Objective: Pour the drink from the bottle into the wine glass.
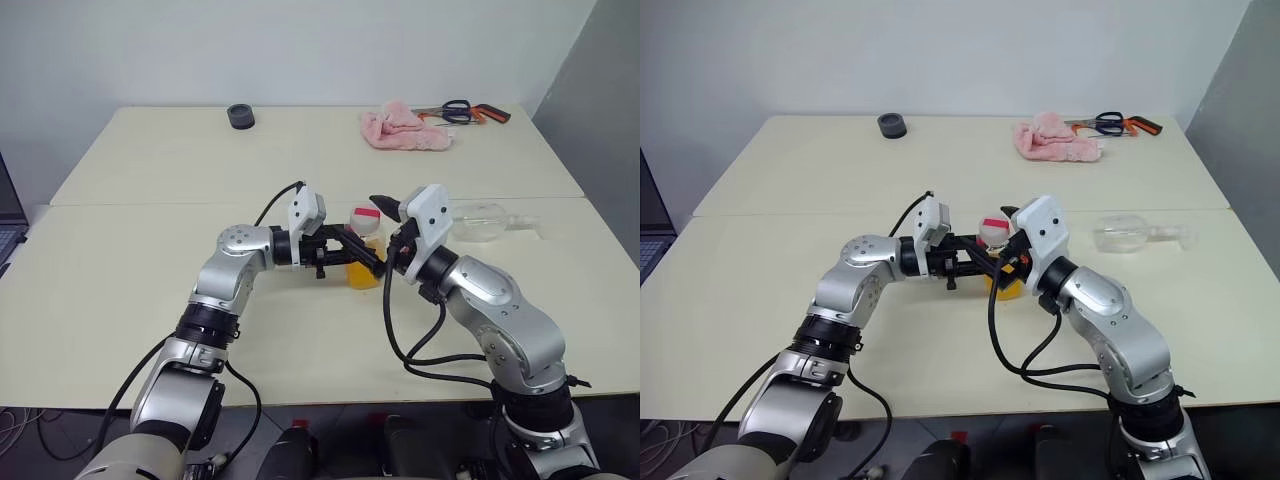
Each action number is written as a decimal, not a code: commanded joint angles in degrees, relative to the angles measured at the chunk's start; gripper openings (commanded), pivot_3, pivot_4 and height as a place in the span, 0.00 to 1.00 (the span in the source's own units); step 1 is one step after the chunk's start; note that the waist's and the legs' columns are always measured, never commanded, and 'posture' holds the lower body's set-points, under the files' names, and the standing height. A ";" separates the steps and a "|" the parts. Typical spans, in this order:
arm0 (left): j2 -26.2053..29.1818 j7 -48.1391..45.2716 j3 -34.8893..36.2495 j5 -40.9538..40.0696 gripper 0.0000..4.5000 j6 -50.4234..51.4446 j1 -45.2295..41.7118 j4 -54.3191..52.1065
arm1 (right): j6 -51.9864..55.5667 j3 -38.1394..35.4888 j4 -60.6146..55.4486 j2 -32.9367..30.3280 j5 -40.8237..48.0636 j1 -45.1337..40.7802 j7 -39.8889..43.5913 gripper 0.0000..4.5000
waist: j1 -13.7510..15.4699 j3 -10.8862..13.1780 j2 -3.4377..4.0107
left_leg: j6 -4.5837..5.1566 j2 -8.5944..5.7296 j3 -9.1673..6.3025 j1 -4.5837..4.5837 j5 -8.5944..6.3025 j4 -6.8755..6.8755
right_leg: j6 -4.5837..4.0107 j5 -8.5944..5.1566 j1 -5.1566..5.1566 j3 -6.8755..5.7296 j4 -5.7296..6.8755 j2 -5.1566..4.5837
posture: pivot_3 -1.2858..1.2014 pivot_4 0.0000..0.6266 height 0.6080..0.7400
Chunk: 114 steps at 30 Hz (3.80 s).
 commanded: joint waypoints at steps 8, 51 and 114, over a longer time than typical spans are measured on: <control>0.55 0.04 1.16 -0.32 0.38 -0.79 -0.75 -2.06 | -2.10 -1.46 -0.75 0.67 0.24 -0.41 0.29 0.68 | 0.00 0.00 0.00 | 0.00 0.00 0.00 0.00 0.00 0.00 | 0.00 0.00 0.00 0.00 0.00 0.00 | 0.52 0.24 1.00; 3.14 -3.51 -0.34 1.17 0.38 0.49 -4.20 -2.05 | -2.44 -9.75 3.63 -9.44 8.52 -5.27 17.53 1.00 | -0.12 0.00 0.00 | 0.00 0.00 0.02 -0.04 0.00 0.04 | 0.00 0.02 -0.01 0.02 0.00 -0.02 | 0.52 0.24 1.00; 4.43 -6.26 -1.02 3.44 0.38 1.57 -3.39 -3.38 | -12.12 -3.64 20.72 -11.11 7.46 -11.59 31.16 0.64 | -0.36 0.00 0.00 | 0.04 0.00 0.03 -0.05 -0.02 0.23 | 0.02 0.03 0.02 -0.05 0.04 0.03 | 0.52 0.24 1.00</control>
